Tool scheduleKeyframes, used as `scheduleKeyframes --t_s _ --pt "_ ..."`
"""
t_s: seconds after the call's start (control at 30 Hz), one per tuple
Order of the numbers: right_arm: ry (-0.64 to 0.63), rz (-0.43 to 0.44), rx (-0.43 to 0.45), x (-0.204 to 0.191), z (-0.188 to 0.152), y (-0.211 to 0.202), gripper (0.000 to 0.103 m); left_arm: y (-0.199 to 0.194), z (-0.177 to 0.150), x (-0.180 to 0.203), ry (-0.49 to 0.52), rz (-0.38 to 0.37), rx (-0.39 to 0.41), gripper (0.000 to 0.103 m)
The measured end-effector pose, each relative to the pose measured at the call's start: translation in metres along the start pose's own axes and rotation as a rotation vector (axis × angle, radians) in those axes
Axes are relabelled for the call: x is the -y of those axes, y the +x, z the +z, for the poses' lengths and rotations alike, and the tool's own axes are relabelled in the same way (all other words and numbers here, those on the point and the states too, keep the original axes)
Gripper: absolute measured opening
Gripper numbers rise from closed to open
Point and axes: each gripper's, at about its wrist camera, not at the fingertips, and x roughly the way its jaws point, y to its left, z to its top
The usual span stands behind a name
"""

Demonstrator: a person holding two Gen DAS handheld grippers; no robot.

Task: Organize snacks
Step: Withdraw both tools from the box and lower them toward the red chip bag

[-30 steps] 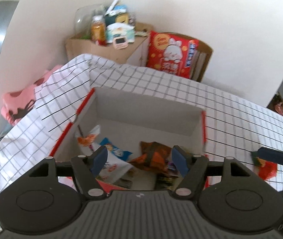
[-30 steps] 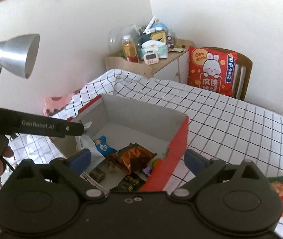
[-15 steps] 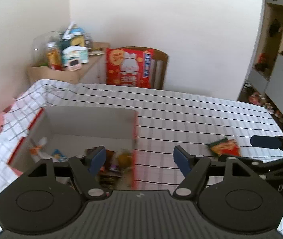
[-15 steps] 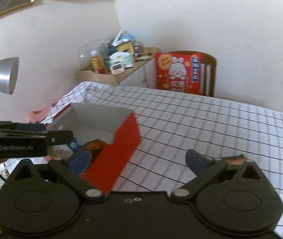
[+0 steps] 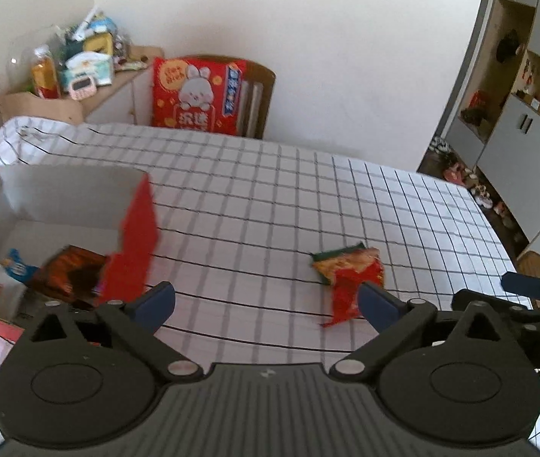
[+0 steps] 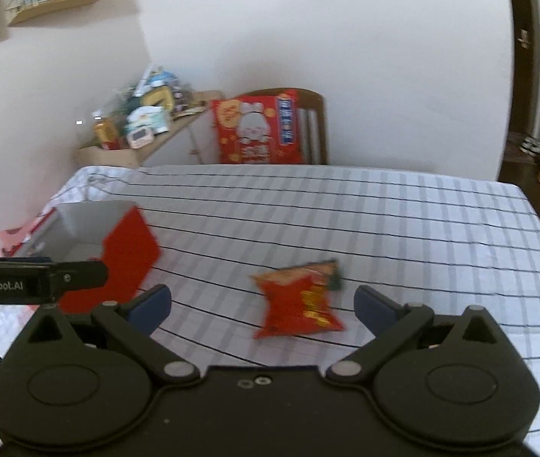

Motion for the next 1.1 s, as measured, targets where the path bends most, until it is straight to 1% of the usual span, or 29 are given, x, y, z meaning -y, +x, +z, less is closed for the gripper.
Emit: scheduleKeyframes --t_s 0.1,0.27,0.43,0.57,0.73,0.87,1.03,1.1 --pt "0.018 -0.043 -0.013 0.023 -0.004 0.002 0.103 0.02 -0.001 0.024 0.023 0.013 -0.029 0.103" --pt "0.044 -0.085 -0.038 0.056 -0.009 0.007 0.103 0.054 -0.001 0.062 0.043 0.038 -0.089 0.103" --pt "0.062 -0.119 -0.054 0.087 -0.013 0.01 0.103 0.087 0.003 0.091 0.055 0.075 -0.141 0.103" --pt "0.089 -0.139 -0.067 0.106 -0.013 0.016 0.103 0.114 0.006 0.109 0.056 0.122 -0.182 0.103" --pt "0.128 -0.149 -0.089 0.125 -0.016 0.026 0.102 0.146 0.011 0.119 0.028 0.154 -0.245 0.103" --pt "0.141 -0.15 -0.104 0.132 -0.016 0.034 0.103 0.168 0.013 0.118 -0.018 0.174 -0.297 0.103" --pt "0.153 -0.144 -0.121 0.137 -0.013 0.045 0.102 0.181 0.013 0.117 -0.044 0.171 -0.327 0.102" --pt "0.159 -0.139 -0.132 0.138 -0.01 0.052 0.102 0.183 0.014 0.115 -0.055 0.167 -0.332 0.099"
